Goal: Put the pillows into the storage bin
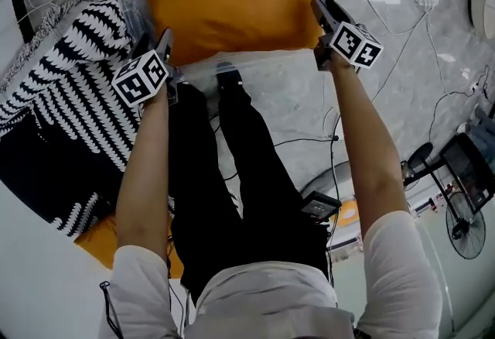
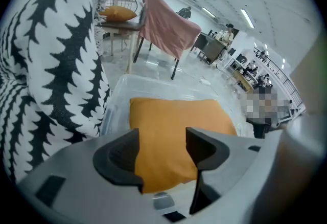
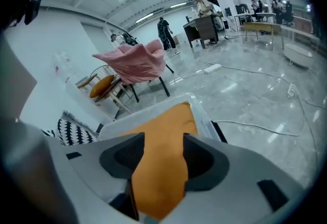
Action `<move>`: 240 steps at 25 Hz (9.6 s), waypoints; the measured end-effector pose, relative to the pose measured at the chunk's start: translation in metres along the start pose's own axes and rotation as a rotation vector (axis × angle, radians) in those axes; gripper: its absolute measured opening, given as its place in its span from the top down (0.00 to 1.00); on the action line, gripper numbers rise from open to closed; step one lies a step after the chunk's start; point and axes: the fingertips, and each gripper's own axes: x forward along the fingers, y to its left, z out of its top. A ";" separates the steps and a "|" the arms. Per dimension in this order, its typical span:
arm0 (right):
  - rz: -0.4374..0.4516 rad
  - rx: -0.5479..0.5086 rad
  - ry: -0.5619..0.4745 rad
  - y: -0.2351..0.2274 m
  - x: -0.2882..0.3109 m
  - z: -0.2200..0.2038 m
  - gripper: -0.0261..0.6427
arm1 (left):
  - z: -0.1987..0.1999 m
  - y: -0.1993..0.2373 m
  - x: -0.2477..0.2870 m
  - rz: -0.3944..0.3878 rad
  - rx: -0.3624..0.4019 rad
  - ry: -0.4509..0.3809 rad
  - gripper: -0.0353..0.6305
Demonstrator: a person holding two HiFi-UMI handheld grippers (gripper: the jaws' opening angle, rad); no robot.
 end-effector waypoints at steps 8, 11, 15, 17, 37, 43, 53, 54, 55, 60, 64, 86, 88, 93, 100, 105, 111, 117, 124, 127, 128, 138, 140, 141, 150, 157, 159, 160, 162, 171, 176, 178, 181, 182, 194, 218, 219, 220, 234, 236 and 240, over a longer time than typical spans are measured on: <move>0.185 -0.155 -0.114 0.090 -0.057 0.021 0.59 | 0.014 -0.053 -0.072 -0.170 0.092 -0.131 0.51; 0.213 -0.147 -0.195 0.123 -0.090 0.050 0.59 | 0.037 -0.077 -0.120 -0.215 0.108 -0.222 0.51; 0.279 -0.213 -0.318 0.183 -0.149 0.102 0.59 | 0.083 -0.108 -0.202 -0.249 0.161 -0.368 0.52; 0.318 -0.254 -0.384 0.213 -0.179 0.135 0.59 | 0.113 -0.123 -0.245 -0.253 0.194 -0.452 0.52; 0.808 -0.564 -0.708 0.553 -0.440 0.254 0.64 | 0.173 -0.127 -0.698 -0.016 0.343 -0.999 0.57; 1.024 -0.633 -0.656 0.644 -0.465 0.206 0.64 | 0.105 -0.059 -0.774 0.196 0.201 -1.064 0.57; 1.394 -0.667 -0.376 0.807 -0.461 0.068 0.64 | -0.095 0.059 -0.899 0.617 -0.155 -1.056 0.57; 1.417 -0.665 -0.345 0.822 -0.461 0.051 0.64 | -0.118 0.069 -0.905 0.646 -0.191 -1.045 0.57; 1.440 -0.664 -0.314 0.837 -0.463 0.032 0.64 | -0.141 0.079 -0.913 0.673 -0.233 -1.042 0.57; 1.541 -0.697 -0.146 0.899 -0.479 -0.071 0.64 | -0.254 0.113 -0.957 0.765 -0.433 -1.078 0.57; 1.547 -0.770 -0.034 0.928 -0.490 -0.152 0.64 | -0.337 0.151 -0.986 0.816 -0.534 -1.095 0.57; 1.280 -0.896 0.555 0.965 -0.394 -0.577 0.57 | -0.691 0.382 -0.921 0.715 -0.954 -0.832 0.49; 1.237 -0.876 0.598 0.951 -0.369 -0.603 0.55 | -0.706 0.401 -0.894 0.683 -0.979 -0.815 0.47; 1.147 -0.856 0.694 0.909 -0.312 -0.665 0.52 | -0.728 0.429 -0.823 0.561 -0.935 -0.732 0.44; 1.086 -0.855 0.761 0.862 -0.255 -0.720 0.51 | -0.741 0.454 -0.768 0.444 -0.852 -0.670 0.43; 1.103 -0.776 0.797 0.861 -0.242 -0.739 0.51 | -0.733 0.460 -0.758 0.405 -0.849 -0.660 0.47; 1.137 -0.667 0.930 0.865 -0.245 -0.757 0.65 | -0.725 0.443 -0.760 0.342 -0.875 -0.685 0.66; 1.182 -0.728 0.938 0.867 -0.252 -0.742 0.91 | -0.704 0.422 -0.771 0.390 -0.844 -0.698 0.76; 1.217 -0.734 0.900 0.866 -0.282 -0.686 0.91 | -0.652 0.376 -0.810 0.507 -0.749 -0.665 0.80; 1.255 -0.695 0.868 0.866 -0.301 -0.640 0.91 | -0.613 0.346 -0.829 0.538 -0.695 -0.667 0.80; 1.264 -0.680 0.854 0.865 -0.306 -0.619 0.91 | -0.597 0.335 -0.833 0.543 -0.685 -0.677 0.80; 1.304 -0.741 0.511 0.826 -0.297 -0.342 0.91 | -0.377 0.228 -0.791 0.458 -0.519 -0.773 0.80; 1.272 -0.758 0.429 0.802 -0.281 -0.282 0.91 | -0.327 0.206 -0.761 0.435 -0.480 -0.774 0.80; 1.251 -0.759 0.395 0.789 -0.274 -0.253 0.91 | -0.303 0.195 -0.747 0.420 -0.461 -0.772 0.80; 1.079 -0.796 0.187 0.666 -0.212 -0.018 0.91 | -0.121 0.081 -0.591 0.182 -0.382 -0.762 0.80; 0.917 -0.935 0.110 0.591 -0.165 0.085 0.91 | -0.067 -0.005 -0.455 -0.055 -0.491 -0.689 0.82; 0.878 -0.960 0.112 0.564 -0.172 0.111 0.91 | -0.060 -0.040 -0.432 -0.123 -0.528 -0.650 0.82; 0.858 -0.950 0.121 0.550 -0.173 0.120 0.91 | -0.059 -0.055 -0.420 -0.152 -0.543 -0.630 0.82; 0.809 -0.929 0.141 0.518 -0.168 0.128 0.91 | -0.060 -0.075 -0.392 -0.206 -0.566 -0.590 0.83; 0.639 -0.991 0.230 0.384 -0.133 0.179 0.91 | -0.051 -0.190 -0.284 -0.380 -0.707 -0.443 0.83; 0.650 -1.054 0.334 0.333 -0.085 0.178 0.91 | -0.062 -0.249 -0.221 -0.394 -0.791 -0.359 0.84; 0.672 -1.060 0.375 0.320 -0.060 0.161 0.91 | -0.076 -0.258 -0.192 -0.386 -0.850 -0.331 0.84; 0.705 -1.055 0.432 0.300 -0.029 0.138 0.91 | -0.092 -0.272 -0.155 -0.370 -0.915 -0.278 0.84; 0.706 -1.060 0.452 0.292 -0.017 0.132 0.91 | -0.095 -0.277 -0.143 -0.368 -0.928 -0.261 0.84; 0.668 -1.016 0.599 0.235 0.071 0.069 0.91 | -0.127 -0.257 -0.065 -0.322 -0.912 -0.132 0.84; 1.099 -0.867 -0.079 0.405 -0.167 0.202 0.72 | 0.021 -0.151 -0.286 -0.185 -0.539 -0.698 0.39; 1.129 -0.856 -0.102 0.418 -0.192 0.211 0.72 | 0.035 -0.152 -0.318 -0.170 -0.496 -0.745 0.39; 1.157 -0.850 -0.125 0.431 -0.215 0.220 0.70 | 0.049 -0.153 -0.350 -0.150 -0.452 -0.791 0.39; 1.480 -0.857 -0.420 0.647 -0.462 0.221 0.61 | -0.031 -0.144 -0.780 0.593 -0.172 -1.161 0.39; 1.492 -0.856 -0.379 0.663 -0.484 0.187 0.61 | -0.076 -0.142 -0.832 0.720 -0.197 -1.180 0.39; 1.555 -0.898 -0.332 0.707 -0.531 0.114 0.61 | -0.179 -0.142 -0.927 0.946 -0.263 -1.241 0.39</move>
